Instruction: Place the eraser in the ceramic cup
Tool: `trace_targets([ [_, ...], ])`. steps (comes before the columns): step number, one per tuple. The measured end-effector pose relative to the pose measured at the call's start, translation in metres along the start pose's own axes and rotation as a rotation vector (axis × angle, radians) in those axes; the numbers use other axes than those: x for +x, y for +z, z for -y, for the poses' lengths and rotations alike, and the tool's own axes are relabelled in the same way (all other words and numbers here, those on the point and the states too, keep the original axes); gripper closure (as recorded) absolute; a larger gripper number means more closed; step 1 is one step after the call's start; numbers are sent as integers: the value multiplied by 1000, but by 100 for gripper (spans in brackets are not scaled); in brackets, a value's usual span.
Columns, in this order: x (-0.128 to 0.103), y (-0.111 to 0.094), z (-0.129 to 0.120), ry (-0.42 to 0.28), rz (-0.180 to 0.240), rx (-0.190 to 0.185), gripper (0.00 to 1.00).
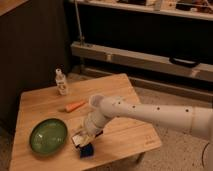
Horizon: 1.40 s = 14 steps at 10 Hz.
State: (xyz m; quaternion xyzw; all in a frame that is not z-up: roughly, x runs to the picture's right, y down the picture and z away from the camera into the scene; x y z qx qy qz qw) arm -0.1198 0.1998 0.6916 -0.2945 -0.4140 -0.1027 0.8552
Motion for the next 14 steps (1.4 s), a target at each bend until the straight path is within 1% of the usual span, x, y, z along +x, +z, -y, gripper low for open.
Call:
trace_targets([
  [1,-4,-23,10,4,13,38,81],
  [2,-6,-50,23,14,36,90,81],
  [3,-4,-85,42,29,72,167,81],
  [4,0,-107,56,38,99,218,81],
  [5,4,-130,74,48,136,282,81],
  [7,14,-164,103,68,211,397,81],
  [8,11,-177,120,72,252,447,81],
  [9,5,-182,138,72,295,478,81],
  [10,-2,-179,148,68,330,494,81],
  [11,-5,-176,151,68,354,505,81],
  [13,-15,-164,158,66,445,541,81],
  [14,-17,-161,158,65,472,553,81],
])
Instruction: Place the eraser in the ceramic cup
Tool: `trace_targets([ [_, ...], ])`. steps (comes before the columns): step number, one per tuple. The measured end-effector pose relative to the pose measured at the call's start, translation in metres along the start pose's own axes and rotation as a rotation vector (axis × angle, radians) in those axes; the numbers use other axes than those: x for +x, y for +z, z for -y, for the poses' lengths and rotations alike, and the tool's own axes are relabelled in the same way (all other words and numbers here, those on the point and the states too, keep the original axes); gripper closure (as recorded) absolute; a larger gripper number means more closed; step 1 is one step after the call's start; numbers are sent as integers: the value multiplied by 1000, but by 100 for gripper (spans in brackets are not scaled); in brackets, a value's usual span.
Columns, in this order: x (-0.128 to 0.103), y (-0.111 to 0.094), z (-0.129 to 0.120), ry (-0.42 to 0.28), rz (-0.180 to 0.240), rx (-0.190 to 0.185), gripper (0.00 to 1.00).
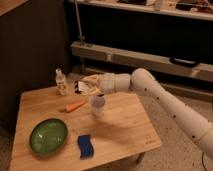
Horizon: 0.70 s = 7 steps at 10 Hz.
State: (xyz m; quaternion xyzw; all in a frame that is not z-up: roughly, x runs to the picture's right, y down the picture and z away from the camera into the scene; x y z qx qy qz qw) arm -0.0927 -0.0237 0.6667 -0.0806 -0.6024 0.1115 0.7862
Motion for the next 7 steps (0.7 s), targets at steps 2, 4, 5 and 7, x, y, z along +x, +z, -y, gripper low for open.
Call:
trace_targets([
  [2,4,2,-4,12,37,19,81],
  [4,9,8,-8,23,47,18,81],
  [5,16,9,-12,37,49,19,81],
  [7,32,9,-21,66,45,20,81],
])
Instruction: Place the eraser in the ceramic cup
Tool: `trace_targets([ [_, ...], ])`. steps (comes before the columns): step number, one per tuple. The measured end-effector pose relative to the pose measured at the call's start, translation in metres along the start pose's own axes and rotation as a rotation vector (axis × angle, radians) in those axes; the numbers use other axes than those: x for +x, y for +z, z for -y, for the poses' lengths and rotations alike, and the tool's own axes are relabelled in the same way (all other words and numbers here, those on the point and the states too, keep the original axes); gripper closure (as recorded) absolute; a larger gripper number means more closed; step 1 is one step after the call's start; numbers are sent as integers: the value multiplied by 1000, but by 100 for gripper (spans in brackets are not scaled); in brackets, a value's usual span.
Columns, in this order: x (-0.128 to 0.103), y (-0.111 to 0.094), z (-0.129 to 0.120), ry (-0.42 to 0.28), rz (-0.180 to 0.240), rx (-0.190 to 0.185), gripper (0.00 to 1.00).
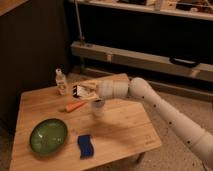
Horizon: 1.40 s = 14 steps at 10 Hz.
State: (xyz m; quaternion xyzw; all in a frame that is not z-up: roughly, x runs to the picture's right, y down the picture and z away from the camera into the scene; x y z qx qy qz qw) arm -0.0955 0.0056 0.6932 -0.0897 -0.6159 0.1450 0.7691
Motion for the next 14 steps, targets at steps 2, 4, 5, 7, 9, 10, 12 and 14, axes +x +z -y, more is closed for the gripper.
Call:
trace_targets([
  [2,15,-1,-8,24,-2,-2,81],
  [4,24,-1,-13,34,0,-4,81],
  [5,27,-2,-14,32,4,-4,81],
  [7,30,-3,-17,21,9,-7,81],
  [9,33,-4,-17,13,6,-10,81],
  [10,34,-4,-16,10,5,-10,81],
  [12,39,-4,-14,10,3,-12,81],
  [14,43,1,-14,12,4,-17,81],
])
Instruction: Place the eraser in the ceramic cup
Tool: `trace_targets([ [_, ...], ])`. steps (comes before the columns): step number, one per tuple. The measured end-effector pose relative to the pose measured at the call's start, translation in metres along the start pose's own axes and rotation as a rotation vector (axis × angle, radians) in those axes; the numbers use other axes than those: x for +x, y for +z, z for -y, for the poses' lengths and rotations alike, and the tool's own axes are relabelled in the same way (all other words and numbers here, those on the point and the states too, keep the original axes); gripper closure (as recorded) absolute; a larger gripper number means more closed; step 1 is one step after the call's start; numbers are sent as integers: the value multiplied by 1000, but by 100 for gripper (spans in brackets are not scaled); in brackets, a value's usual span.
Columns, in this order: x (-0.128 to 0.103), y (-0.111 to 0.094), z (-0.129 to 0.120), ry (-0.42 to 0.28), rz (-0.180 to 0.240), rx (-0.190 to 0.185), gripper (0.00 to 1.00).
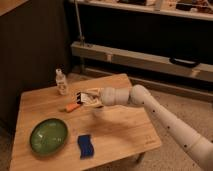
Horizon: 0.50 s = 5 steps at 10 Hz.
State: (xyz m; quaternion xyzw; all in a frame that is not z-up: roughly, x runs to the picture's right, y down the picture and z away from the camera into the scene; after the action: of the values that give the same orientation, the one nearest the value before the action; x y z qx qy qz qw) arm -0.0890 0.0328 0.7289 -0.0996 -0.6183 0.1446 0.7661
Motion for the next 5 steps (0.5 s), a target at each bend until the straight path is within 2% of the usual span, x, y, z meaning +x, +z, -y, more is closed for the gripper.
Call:
trace_targets([
  [3,7,5,0,-1,8,-9,81],
  [4,9,5,-1,0,8,-12,79],
  [5,13,5,-3,2,4,-16,70],
])
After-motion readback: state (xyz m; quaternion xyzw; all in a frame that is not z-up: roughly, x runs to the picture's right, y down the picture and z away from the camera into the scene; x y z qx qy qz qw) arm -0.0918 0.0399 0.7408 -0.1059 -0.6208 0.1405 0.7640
